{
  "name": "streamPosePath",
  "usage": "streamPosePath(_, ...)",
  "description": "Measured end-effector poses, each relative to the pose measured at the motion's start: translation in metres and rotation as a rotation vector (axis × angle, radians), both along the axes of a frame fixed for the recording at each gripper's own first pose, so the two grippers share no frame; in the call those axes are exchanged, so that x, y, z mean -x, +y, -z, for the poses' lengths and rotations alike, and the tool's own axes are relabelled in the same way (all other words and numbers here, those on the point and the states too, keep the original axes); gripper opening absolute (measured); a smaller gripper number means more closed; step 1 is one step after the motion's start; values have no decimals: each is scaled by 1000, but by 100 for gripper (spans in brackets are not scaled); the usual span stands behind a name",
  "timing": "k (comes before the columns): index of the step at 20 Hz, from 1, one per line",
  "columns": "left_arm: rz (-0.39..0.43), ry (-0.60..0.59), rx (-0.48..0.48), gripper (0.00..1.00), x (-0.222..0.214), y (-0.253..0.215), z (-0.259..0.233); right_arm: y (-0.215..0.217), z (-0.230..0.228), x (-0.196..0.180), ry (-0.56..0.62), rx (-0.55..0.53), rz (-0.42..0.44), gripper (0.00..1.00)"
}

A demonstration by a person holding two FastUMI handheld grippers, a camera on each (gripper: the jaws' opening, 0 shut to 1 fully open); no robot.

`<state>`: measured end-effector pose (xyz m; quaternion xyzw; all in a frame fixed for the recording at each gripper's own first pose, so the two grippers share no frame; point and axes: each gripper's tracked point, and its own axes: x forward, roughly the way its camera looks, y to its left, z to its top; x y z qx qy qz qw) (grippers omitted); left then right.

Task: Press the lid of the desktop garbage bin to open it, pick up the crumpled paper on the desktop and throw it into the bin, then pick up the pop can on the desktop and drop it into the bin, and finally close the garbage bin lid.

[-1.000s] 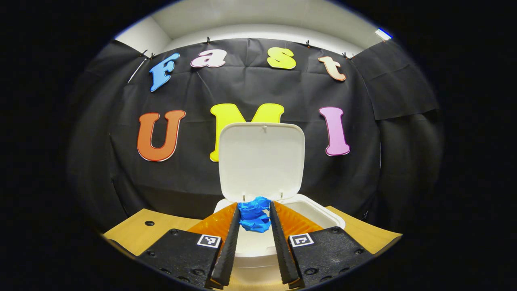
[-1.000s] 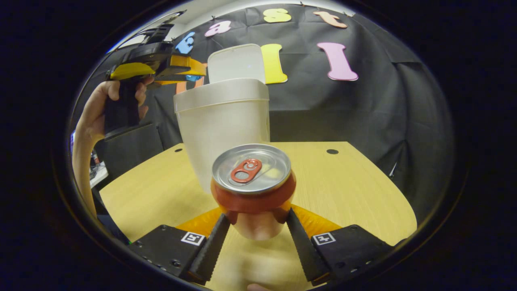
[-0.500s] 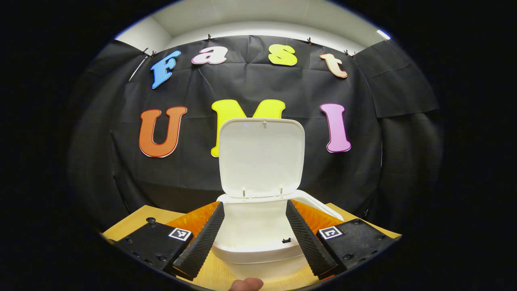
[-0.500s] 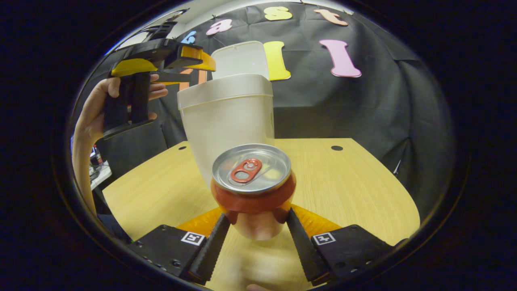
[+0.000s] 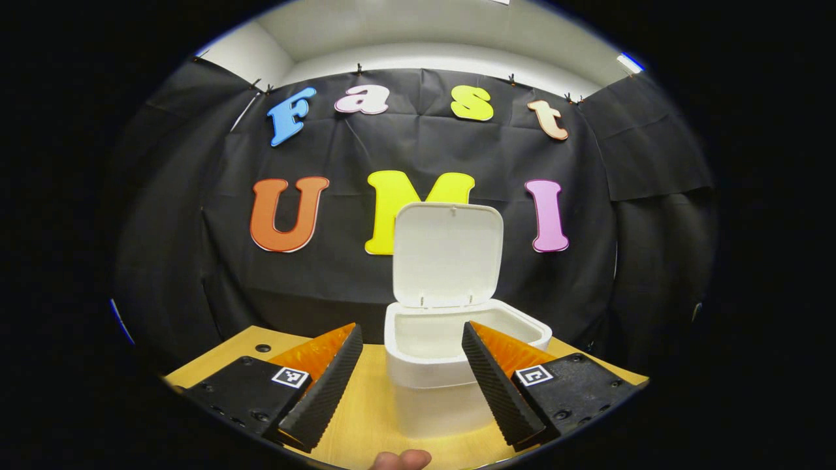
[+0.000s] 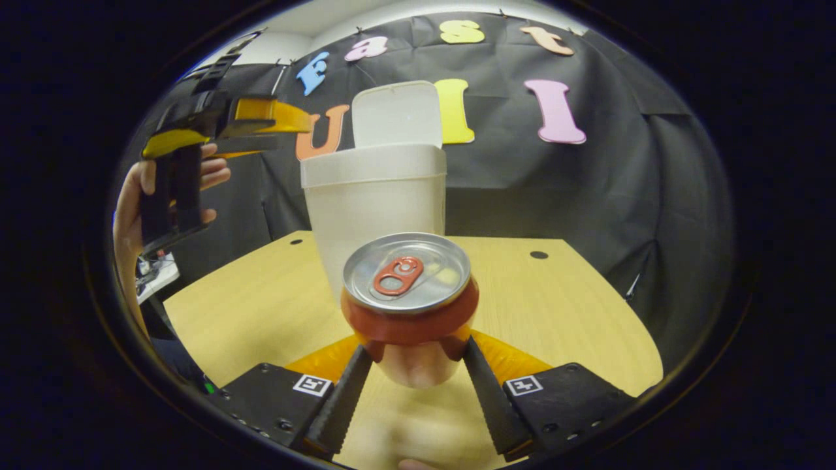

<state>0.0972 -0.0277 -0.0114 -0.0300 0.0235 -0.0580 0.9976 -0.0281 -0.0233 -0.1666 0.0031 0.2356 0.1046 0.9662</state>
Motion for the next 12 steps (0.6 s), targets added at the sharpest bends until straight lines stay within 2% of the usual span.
streamPosePath(4, -37, 14, -11, 98, 37, 26, 31, 10, -56, -12, -89, 10, -31, 81)
streamPosePath(9, -120, 77, -15, 99, 83, 61, 86, 39, -141, -35, -249, 15, -68, 82)
streamPosePath(12, -142, 104, -8, 99, 105, 70, 103, 65, -188, -48, -326, -1, -101, 82)
